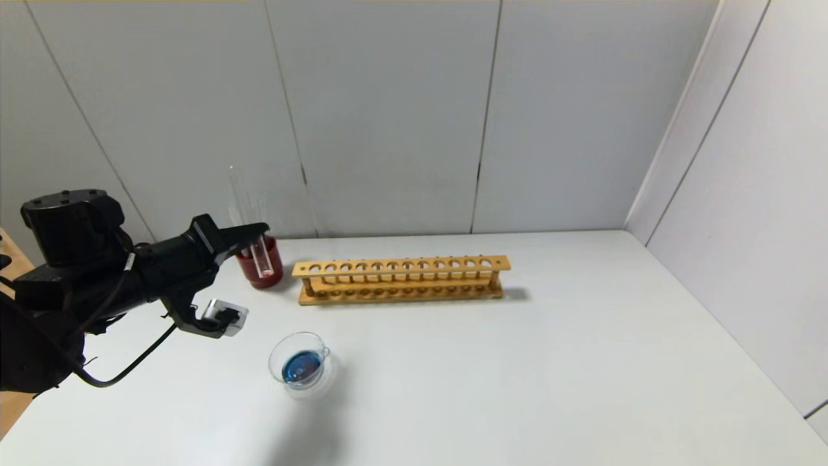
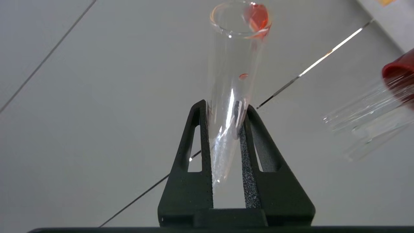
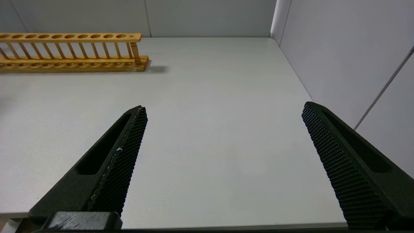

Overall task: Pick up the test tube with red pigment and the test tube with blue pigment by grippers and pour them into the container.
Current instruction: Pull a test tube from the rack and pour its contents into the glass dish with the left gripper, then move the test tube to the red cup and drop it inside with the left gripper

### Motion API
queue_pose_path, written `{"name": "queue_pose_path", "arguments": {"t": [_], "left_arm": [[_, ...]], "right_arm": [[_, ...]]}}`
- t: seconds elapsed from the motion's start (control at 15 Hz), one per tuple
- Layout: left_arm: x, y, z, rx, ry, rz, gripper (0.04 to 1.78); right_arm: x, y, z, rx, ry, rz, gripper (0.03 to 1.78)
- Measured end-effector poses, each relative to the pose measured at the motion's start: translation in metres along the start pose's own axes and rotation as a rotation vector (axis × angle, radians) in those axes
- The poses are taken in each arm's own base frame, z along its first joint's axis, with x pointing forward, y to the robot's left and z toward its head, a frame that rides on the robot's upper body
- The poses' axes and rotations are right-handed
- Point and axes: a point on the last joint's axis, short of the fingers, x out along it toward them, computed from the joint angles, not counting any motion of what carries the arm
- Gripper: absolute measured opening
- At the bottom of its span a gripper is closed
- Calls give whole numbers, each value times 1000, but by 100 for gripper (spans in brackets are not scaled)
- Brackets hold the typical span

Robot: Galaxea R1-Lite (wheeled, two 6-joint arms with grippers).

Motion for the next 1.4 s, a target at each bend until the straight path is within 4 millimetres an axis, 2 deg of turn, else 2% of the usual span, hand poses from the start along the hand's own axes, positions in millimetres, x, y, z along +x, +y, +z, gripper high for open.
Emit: {"name": "queue_pose_path", "arguments": {"t": [0.47, 0.87, 1.0, 1.2, 1.4], "left_arm": [[-4, 5, -4, 55, 23, 7, 30], [-6, 5, -4, 23, 36, -7, 30], [-9, 8, -6, -85, 104, -56, 30], [-13, 15, -11, -341, 300, -150, 30], [-13, 21, -29, -632, 457, -160, 30]], "right_arm": [[0, 0, 0, 0, 0, 0, 175], [0, 0, 0, 0, 0, 0, 175], [0, 0, 0, 0, 0, 0, 175], [0, 0, 0, 0, 0, 0, 175], [0, 0, 0, 0, 0, 0, 175]]}}
